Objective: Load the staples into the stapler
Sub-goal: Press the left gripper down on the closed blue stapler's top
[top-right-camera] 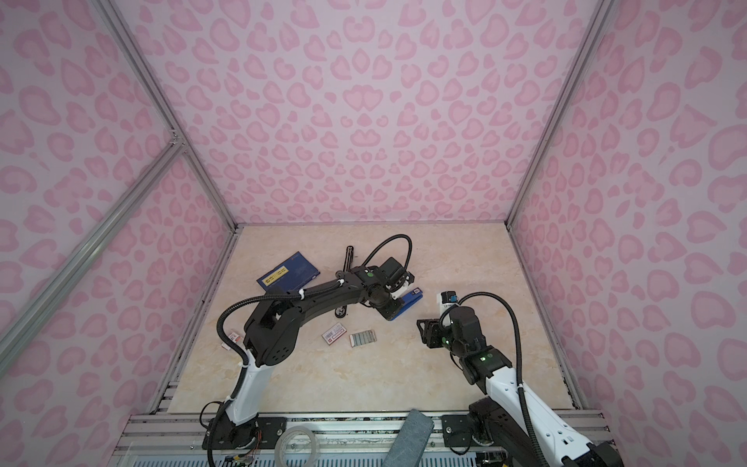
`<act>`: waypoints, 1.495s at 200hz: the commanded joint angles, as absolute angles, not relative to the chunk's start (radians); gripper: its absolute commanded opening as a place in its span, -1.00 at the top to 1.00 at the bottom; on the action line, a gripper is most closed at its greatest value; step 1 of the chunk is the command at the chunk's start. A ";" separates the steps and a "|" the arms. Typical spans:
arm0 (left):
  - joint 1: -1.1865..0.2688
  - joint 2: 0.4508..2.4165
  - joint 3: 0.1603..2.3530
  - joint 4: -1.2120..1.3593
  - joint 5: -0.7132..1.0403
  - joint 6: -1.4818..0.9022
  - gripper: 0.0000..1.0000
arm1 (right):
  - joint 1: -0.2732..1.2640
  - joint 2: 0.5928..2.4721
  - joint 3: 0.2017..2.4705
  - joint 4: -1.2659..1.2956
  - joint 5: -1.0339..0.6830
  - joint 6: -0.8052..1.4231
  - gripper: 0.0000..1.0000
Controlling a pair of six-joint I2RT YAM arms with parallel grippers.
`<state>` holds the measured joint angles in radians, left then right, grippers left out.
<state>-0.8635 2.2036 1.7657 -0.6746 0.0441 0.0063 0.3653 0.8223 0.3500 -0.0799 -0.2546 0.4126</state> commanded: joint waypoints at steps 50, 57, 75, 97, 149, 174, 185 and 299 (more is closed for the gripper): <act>-0.801 2.231 1.865 -0.685 0.002 -0.157 0.85 | 0.365 0.801 0.331 -0.078 -0.243 0.429 -0.17; -0.796 2.240 1.881 -0.687 0.000 -0.169 0.84 | 0.365 0.798 0.328 -0.077 -0.242 0.431 -0.17; -0.785 2.270 1.936 -0.700 -0.011 -0.185 0.84 | 0.365 0.792 0.323 -0.075 -0.241 0.434 -0.17; -0.773 2.324 2.019 -0.720 -0.011 -0.201 0.82 | 0.365 0.786 0.323 -0.080 -0.241 0.437 -0.17; -0.756 2.456 2.218 -0.765 -0.011 -0.254 0.79 | 0.364 0.746 0.304 -0.095 -0.238 0.459 -0.17; -0.755 2.489 2.269 -0.759 -0.012 -0.267 0.68 | 0.362 0.726 0.293 -0.101 -0.234 0.469 -0.17; -0.755 2.495 2.279 -0.758 -0.005 -0.266 0.52 | 0.362 0.723 0.290 -0.101 -0.233 0.472 -0.17; -0.754 2.405 2.151 -0.729 0.080 -0.281 0.02 | 0.359 0.761 0.290 -0.058 -0.244 0.478 -0.17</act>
